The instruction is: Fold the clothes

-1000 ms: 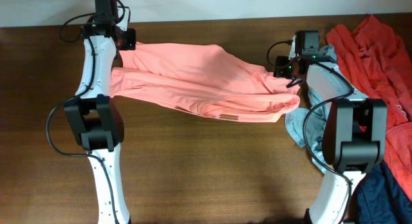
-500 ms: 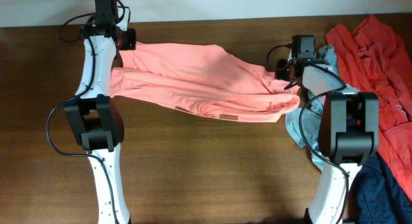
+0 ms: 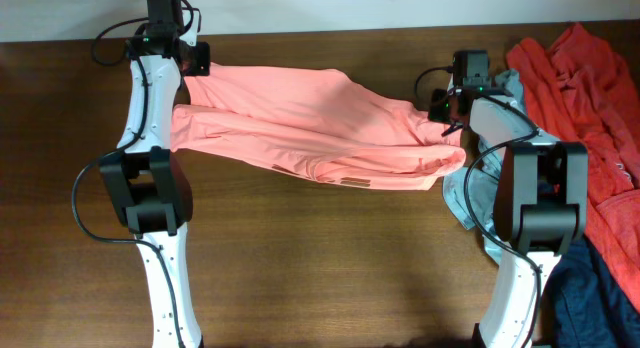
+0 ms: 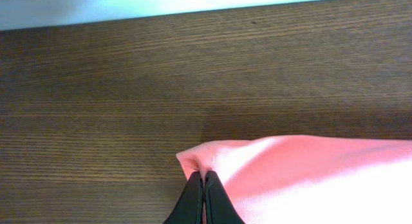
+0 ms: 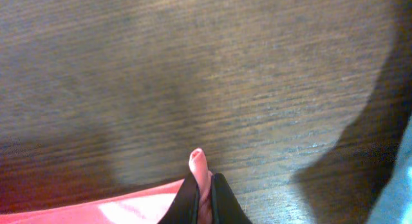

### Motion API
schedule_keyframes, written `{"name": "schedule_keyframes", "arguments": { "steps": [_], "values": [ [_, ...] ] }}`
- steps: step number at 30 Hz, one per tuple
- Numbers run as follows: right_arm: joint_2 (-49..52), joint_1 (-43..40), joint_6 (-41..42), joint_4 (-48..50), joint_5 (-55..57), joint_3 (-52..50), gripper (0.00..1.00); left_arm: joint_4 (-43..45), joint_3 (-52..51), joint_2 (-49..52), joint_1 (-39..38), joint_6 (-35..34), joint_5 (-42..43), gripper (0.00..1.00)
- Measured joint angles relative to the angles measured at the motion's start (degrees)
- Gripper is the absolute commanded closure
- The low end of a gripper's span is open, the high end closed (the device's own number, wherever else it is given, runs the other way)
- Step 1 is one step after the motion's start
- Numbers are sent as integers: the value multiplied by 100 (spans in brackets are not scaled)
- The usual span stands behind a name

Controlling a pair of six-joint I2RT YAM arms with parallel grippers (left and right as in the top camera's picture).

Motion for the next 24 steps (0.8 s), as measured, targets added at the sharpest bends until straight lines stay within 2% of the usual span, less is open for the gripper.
{"name": "schedule_keyframes", "arguments": {
  "steps": [11, 18, 24],
  "values": [
    [31, -133, -249, -1537, -431, 1423, 96, 50, 0, 0, 81, 120, -87, 100],
    [31, -400, -376, -2302, -857, 1563, 96, -31, 0, 0, 90, 160, -103, 100],
    [28, -820, -608, -2625, -1606, 1674, 96, -555, 448, 0, 122, 264, -103, 100]
  ]
}}
